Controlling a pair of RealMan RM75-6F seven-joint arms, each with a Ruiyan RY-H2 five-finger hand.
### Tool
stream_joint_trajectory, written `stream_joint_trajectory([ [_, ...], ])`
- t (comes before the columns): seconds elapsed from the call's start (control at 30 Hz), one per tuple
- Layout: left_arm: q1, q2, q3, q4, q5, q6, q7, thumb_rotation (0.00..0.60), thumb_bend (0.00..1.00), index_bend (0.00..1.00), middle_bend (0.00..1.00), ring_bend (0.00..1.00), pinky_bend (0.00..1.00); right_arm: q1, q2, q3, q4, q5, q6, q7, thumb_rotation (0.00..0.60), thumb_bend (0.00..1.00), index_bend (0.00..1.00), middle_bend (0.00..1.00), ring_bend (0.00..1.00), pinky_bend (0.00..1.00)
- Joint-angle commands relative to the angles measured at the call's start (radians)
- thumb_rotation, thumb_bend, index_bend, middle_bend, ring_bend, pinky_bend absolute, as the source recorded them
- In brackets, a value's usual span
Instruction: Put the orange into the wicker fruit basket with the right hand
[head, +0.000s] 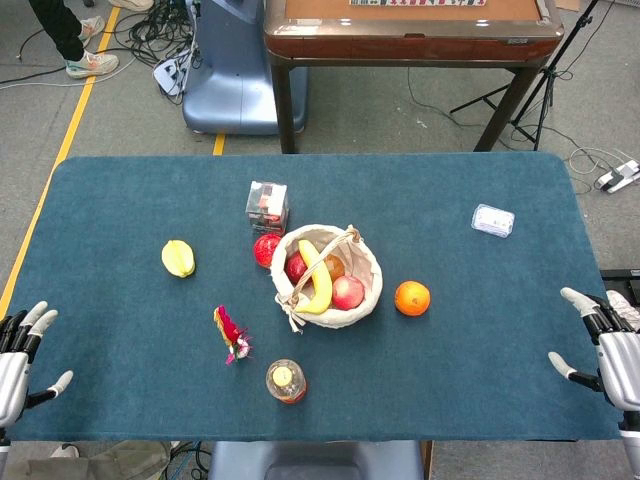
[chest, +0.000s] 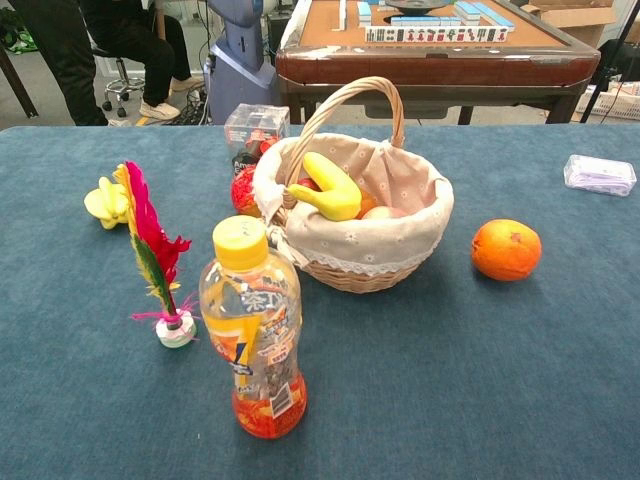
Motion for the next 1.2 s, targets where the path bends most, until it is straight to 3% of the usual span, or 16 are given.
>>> stream_joint_trajectory([
  [0.03,0.0,0.0,0.001,0.0,0.0,-0.001,0.001,0.6,0.22,0.14,0.02,0.0,0.0,-0.001,0.0,-0.001,0.0,-0.002,0.002,0.0,0.6,0.17,0.14,0.2,0.13,0.34],
  [0.33,0.004,-0.001,0.002,0.001,0.0,0.004,-0.002,0.6,0.22,0.14,0.02,0.0,0.0,0.003,0.002,-0.003,-0.003,-0.008,-0.001,-0.004,0.6,0.17,0.14,0.2,0.13,0.34],
  [0.63,0.004,0.0,0.002,0.003,0.002,0.004,-0.005,0.6,0.22,0.14,0.02,0.0,0.0,0.051,0.021,-0.007,-0.058,0.002,-0.097,-0.074,0.6,0.17,0.14,0.18,0.13,0.34],
  [0.93,0.001,-0.005,0.002,0.004,0.003,0.001,-0.001,0.6,0.22,0.14,0.02,0.0,0.0,0.189,0.004,0.043,-0.148,0.061,-0.279,-0.285,0.6,0.14,0.12,0.16,0.13,0.34],
  [1.2,0.005,-0.001,0.003,0.001,-0.002,0.003,0.003,0.6,0.22,0.14,0.02,0.0,0.0,0.317,-0.093,0.087,-0.141,0.165,-0.429,-0.479,0.6,0.1,0.12,0.16,0.13,0.34],
])
